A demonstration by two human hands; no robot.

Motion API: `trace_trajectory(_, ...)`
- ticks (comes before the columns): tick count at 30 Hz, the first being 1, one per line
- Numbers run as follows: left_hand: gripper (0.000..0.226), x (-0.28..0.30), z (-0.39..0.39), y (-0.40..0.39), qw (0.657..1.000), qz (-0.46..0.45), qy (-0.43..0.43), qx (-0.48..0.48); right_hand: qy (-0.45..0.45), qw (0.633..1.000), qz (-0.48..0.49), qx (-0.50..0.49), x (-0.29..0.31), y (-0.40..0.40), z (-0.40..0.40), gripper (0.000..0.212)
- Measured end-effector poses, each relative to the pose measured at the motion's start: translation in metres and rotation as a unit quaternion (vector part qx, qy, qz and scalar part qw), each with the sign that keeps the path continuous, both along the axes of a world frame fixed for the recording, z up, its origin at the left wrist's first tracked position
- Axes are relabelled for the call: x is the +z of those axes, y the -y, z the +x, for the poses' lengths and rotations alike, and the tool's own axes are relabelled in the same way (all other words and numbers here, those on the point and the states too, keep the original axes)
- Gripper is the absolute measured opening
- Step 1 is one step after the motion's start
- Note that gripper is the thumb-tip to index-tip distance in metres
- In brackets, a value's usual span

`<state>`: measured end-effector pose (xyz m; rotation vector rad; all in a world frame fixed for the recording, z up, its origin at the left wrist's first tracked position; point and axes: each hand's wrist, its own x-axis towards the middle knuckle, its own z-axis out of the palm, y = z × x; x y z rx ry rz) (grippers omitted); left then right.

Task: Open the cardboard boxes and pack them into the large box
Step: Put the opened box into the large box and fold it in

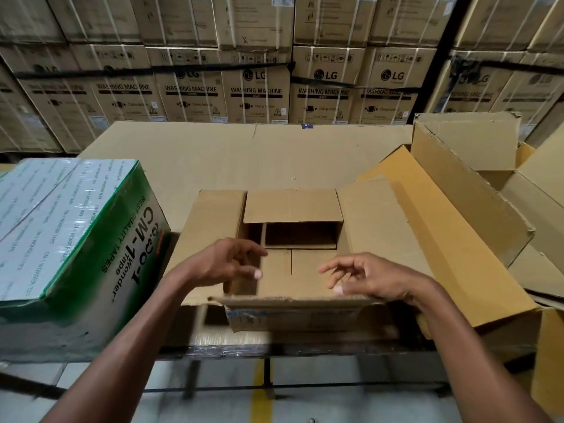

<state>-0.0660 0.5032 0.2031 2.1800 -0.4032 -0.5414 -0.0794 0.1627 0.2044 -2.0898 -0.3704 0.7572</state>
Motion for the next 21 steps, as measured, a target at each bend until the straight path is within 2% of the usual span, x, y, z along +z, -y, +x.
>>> trace_trajectory(2, 0.063, -0.017, -0.008, 0.0, 0.996, 0.056, -0.053, -0.039, -0.018, 0.995, -0.087, 0.053, -0.008, -0.011, -0.011, 0.06)
trace_trajectory(4, 0.078, -0.04, -0.013, 0.002, 0.984, 0.154, -0.064, -0.066, -0.031, 0.984, -0.159, 0.078, -0.023, -0.022, -0.019, 0.074)
trace_trajectory(6, 0.092, -0.066, -0.018, 0.007, 0.973, 0.215, -0.039, -0.07, 0.002, 0.976, -0.211, 0.056, -0.043, -0.032, -0.023, 0.082)
trace_trajectory(8, 0.097, -0.088, -0.021, 0.014, 0.969, 0.238, -0.025, -0.064, 0.045, 0.966, -0.253, 0.023, -0.065, -0.04, -0.023, 0.085)
trace_trajectory(11, 0.08, -0.113, -0.024, 0.022, 0.959, 0.278, 0.01, -0.057, 0.059, 0.963, -0.264, 0.002, -0.088, -0.051, -0.021, 0.075)
trace_trajectory(15, 0.046, -0.124, -0.033, 0.03, 0.945, 0.305, 0.11, -0.047, 0.119, 0.959, -0.257, -0.013, -0.104, -0.056, -0.024, 0.036)
trace_trajectory(18, 0.037, -0.126, -0.035, 0.03, 0.94, 0.304, 0.153, -0.037, 0.182, 0.949, -0.257, -0.027, -0.112, -0.058, -0.031, 0.03)
trace_trajectory(21, 0.04, -0.126, -0.034, 0.032, 0.943, 0.298, 0.14, -0.045, 0.196, 0.945, -0.262, -0.015, -0.117, -0.06, -0.032, 0.033)
